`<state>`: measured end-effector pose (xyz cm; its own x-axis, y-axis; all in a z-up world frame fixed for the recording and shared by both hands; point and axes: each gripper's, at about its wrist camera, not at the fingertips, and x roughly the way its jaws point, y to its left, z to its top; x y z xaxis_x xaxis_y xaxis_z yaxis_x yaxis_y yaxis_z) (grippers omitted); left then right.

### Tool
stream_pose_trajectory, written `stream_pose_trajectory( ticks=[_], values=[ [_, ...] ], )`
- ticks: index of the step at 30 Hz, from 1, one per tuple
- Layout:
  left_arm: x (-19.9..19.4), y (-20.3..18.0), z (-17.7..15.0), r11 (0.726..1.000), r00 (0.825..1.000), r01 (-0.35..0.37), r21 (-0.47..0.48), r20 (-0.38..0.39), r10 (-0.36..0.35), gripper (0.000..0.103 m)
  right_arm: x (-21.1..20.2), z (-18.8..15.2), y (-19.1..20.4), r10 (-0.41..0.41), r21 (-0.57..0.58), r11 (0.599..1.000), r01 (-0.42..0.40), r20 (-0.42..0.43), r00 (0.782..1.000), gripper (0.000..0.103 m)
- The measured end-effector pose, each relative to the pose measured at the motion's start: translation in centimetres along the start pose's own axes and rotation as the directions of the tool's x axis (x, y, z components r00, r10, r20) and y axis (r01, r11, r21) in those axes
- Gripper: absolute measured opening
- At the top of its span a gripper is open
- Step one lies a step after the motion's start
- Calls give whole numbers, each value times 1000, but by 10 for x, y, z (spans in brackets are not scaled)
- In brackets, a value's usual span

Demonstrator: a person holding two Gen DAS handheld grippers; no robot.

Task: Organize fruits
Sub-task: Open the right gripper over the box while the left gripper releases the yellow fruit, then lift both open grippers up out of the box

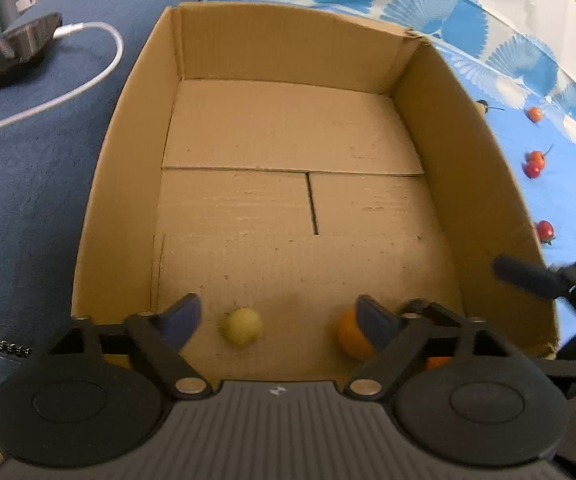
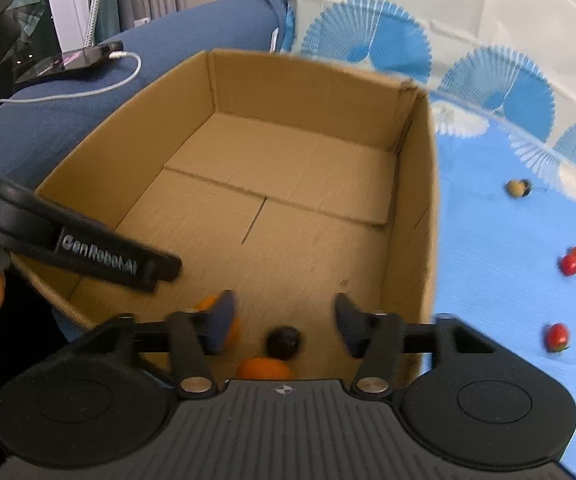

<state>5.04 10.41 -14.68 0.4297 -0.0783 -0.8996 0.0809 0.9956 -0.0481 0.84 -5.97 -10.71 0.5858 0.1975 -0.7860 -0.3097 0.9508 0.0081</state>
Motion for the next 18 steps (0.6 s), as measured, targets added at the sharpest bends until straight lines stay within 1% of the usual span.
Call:
stream_pose_trajectory(
  ticks=[1, 2, 3, 6, 9, 13, 16, 18],
  values=[
    [-4, -1, -1, 1000, 1000, -21, 1, 14, 21, 103, -5, 0, 1, -21, -18, 1000, 21, 8, 1000, 75],
    [-10, -2, -2, 999, 999, -37, 5, 41, 37, 103, -11, 0, 0, -29, -30, 999, 30, 22, 999, 83],
    [-15, -1, -3, 999, 998, -39, 10, 55, 38, 103, -18, -1, -1, -36, -39, 999, 38, 37, 999, 88],
    [-27, 0, -8, 1000, 998, -21, 1, 53, 21, 103, -39, -6, -1, -60, -71, 995, 65, 67, 996, 93],
    [-39, 1, -16, 1000, 998, -21, -17, 59, 22, 103, -57, -13, 0, -78, -83, 993, 84, 84, 993, 95],
    [-61, -2, -37, 997, 994, -55, -58, 90, 60, 103, -78, -20, 2, -85, -39, 995, 89, 95, 992, 96],
    [-78, -9, -58, 996, 989, -78, -42, 120, 82, 103, -93, -29, 6, -85, -22, 996, 88, 106, 991, 96],
    [-89, -14, -70, 994, 983, -102, -35, 152, 106, 103, -101, -33, 8, -90, -14, 996, 92, 120, 989, 97]
  ],
)
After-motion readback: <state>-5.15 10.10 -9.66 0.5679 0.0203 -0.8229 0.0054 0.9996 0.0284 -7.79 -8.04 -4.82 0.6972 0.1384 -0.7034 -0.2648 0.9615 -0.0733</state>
